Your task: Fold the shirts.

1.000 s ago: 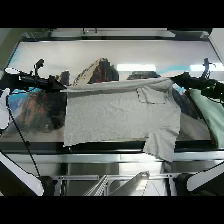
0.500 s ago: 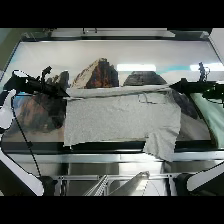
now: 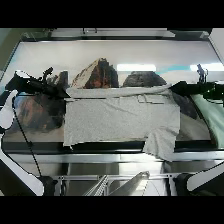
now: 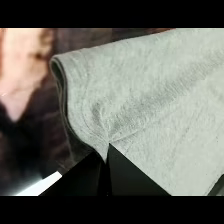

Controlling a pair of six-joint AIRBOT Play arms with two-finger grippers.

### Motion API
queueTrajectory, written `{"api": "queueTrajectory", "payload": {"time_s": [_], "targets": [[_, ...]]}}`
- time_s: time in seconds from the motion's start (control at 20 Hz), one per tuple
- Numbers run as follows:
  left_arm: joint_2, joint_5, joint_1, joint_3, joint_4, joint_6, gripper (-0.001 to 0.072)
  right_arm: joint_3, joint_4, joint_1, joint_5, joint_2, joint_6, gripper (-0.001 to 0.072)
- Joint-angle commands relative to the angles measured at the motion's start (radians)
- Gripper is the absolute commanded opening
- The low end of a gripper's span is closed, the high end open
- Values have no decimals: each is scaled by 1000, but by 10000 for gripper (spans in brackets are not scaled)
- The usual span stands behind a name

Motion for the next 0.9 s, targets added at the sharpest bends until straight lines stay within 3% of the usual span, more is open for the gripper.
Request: {"api": "queueTrajectory", "payload": {"time_s": [0.0, 0.05, 0.1, 0.3, 0.4, 0.5, 0.6, 0.65, 0.85], "targets": [[0, -168, -1, 99, -5, -37, 56, 1, -5, -1, 6, 24, 28, 363], [0, -199, -2, 131, -5, -63, 245, 1, -5, -1, 6, 38, 36, 363], [0, -213, -2, 161, -5, -98, 284, 2, -5, -1, 6, 53, 44, 363], [0, -271, 2, 246, -1, -201, 285, 1, -42, -3, 39, 120, 107, 359], [2, -306, 20, 264, -2, -294, 285, 1, -90, -12, 91, 156, 157, 355], [39, -331, 40, 212, -1, -328, 285, -2, -109, -26, 208, 188, 167, 115], [130, -329, 54, 63, 16, -314, 284, -44, -109, -35, 301, 229, 197, 100], [195, -311, 55, -45, 76, -304, 284, -84, -109, -36, 335, 255, 200, 16], [502, -92, 54, -558, 313, -296, 285, -359, -109, -36, 310, 441, 207, 13]]}}
